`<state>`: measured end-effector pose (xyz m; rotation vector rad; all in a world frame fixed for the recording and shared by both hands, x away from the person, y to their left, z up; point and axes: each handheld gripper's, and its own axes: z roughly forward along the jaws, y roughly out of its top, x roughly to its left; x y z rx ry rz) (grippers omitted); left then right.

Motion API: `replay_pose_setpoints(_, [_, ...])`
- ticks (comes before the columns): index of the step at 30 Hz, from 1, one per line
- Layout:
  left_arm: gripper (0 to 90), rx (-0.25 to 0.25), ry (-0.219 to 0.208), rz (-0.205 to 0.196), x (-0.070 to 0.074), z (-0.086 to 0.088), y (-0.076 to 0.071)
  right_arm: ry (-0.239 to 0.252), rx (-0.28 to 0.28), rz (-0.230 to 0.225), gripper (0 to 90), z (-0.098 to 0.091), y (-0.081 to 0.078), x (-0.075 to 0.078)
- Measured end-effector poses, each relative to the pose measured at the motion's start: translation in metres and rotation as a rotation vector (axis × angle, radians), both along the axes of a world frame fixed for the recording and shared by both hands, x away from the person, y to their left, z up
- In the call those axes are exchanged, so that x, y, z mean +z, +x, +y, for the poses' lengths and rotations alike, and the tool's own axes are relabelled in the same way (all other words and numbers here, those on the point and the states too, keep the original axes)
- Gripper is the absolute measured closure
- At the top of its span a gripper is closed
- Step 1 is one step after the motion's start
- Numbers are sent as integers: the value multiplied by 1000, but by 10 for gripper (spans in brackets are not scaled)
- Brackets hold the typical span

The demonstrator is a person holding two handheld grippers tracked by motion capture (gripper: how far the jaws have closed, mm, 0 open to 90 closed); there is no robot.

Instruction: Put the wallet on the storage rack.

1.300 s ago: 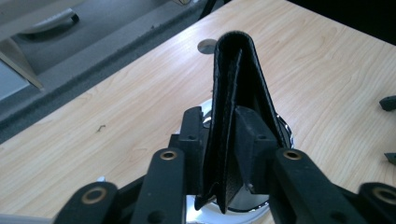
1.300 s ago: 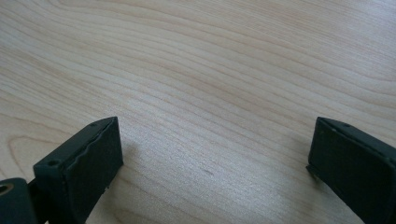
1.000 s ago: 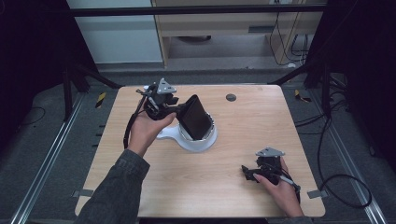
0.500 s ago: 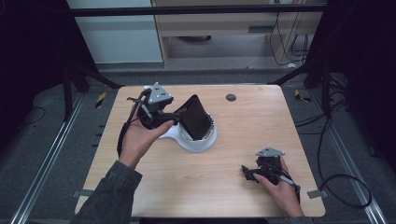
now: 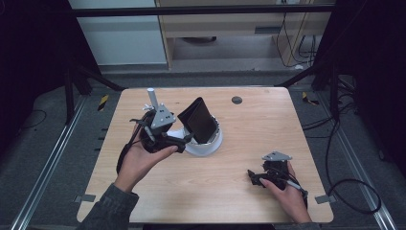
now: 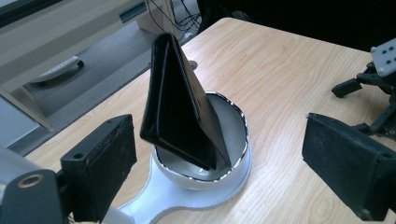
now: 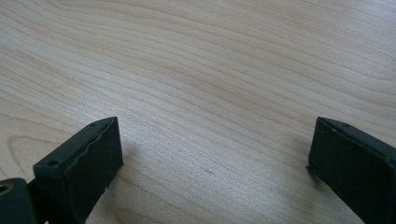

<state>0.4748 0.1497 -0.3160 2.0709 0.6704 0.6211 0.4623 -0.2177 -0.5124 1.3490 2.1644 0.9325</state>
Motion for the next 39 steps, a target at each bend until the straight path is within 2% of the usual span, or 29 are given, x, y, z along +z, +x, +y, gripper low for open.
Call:
replay_pose_setpoints(6, [65, -7, 24, 33, -24, 9, -11, 0, 0, 0, 30, 0, 0, 0])
replay_pose_setpoints(11, [58, -11, 11, 62, -44, 15, -17, 0, 0, 0, 30, 0, 0, 0])
replay_pose_setpoints(19, [50, -13, 46, 139, -89, 23, -22, 0, 0, 0, 30, 0, 0, 0])
replay_pose_setpoints(20, [50, -13, 46, 139, -89, 23, -22, 0, 0, 0, 30, 0, 0, 0])
replay_pose_setpoints(22, [51, -7, 60, 175, -105, 27, -22, 0, 0, 0, 30, 0, 0, 0])
replay_pose_setpoints(24, [53, -4, 60, 189, -110, 29, -21, 0, 0, 0, 30, 0, 0, 0])
replay_pose_setpoints(25, [54, 9, 69, 203, -119, 33, -20, 0, 0, 0, 29, 0, 0, 0])
replay_pose_setpoints(29, [57, 37, 76, 228, -132, 42, -16, 0, 0, 0, 29, 0, 0, 0])
replay_pose_setpoints(34, [58, 67, 72, 241, -141, 54, -14, 0, 0, 0, 29, 0, 0, 0])
replay_pose_setpoints(39, [57, 123, 70, 252, -152, 72, -10, 0, 0, 0, 29, 0, 0, 0])
